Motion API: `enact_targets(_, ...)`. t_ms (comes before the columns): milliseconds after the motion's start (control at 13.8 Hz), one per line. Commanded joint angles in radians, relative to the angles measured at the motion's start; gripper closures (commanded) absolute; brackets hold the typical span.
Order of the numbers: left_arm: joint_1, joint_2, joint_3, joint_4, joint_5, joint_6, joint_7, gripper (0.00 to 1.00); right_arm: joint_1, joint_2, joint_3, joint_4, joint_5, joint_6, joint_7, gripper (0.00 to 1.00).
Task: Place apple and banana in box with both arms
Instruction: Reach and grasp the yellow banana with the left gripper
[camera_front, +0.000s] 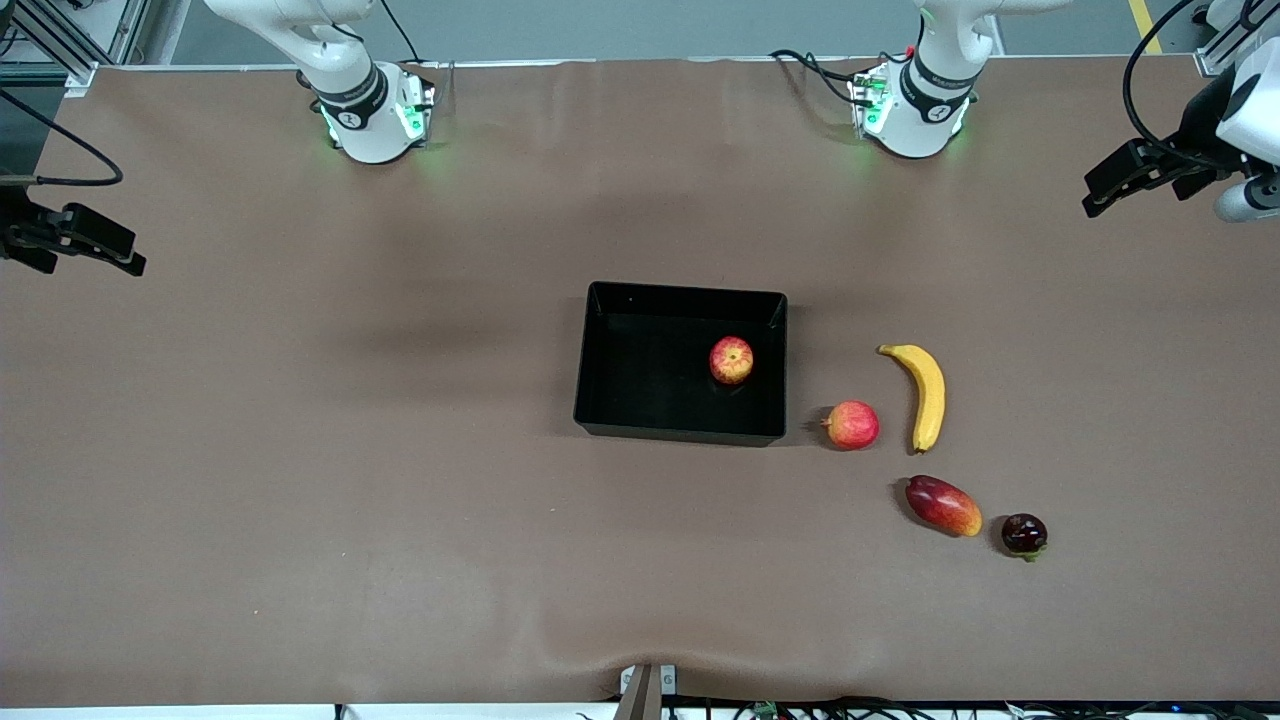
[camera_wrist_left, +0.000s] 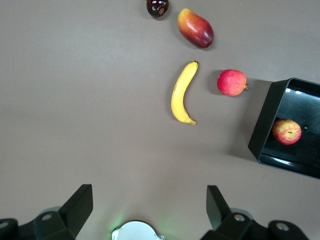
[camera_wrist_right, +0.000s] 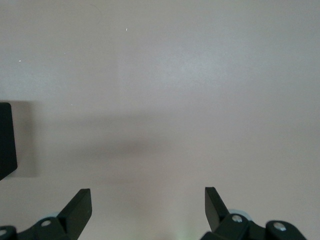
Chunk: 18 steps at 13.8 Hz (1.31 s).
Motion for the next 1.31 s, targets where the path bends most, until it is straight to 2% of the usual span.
enact_targets(0, -0.007, 0.059, 0.006, -0.004, -0.011, 0.017, 0.005, 0.0, -0.017, -0.007, 0.016, 0.002, 0.012, 0.004, 0.015, 0.0)
enact_targets(145, -0.007, 0.104, 0.004, -0.077, -0.003, 0.136, 0.0, 0.0, -0.021, -0.005, 0.016, 0.002, 0.017, 0.008, 0.015, 0.0)
enact_targets(363, -0.004, 0.141, 0.004, -0.253, 0.001, 0.409, -0.004, 0.0, -0.023, -0.005, 0.013, 0.005, 0.018, 0.001, 0.015, 0.0)
enact_targets(725, -0.012, 0.288, 0.001, -0.416, 0.0, 0.713, -0.014, 0.0, -0.023, -0.004, 0.014, 0.005, 0.047, 0.0, 0.004, 0.0)
enact_targets(870, -0.01, 0.376, 0.0, -0.453, 0.0, 0.819, -0.014, 0.0, -0.023, -0.005, 0.014, 0.005, 0.049, -0.006, 0.006, 0.0)
enact_targets(943, -0.012, 0.419, 0.0, -0.453, 0.0, 0.841, -0.014, 0.07, -0.024, -0.004, 0.014, 0.005, 0.049, -0.006, 0.006, 0.0)
enact_targets(1015, -0.014, 0.449, 0.0, -0.452, 0.0, 0.858, -0.014, 0.1, -0.026, -0.004, 0.014, 0.005, 0.049, -0.008, 0.006, 0.0)
enact_targets(1233, -0.015, 0.535, 0.0, -0.449, 0.0, 0.887, -0.014, 0.1, -0.024, -0.005, 0.013, 0.005, 0.049, -0.009, 0.006, 0.0)
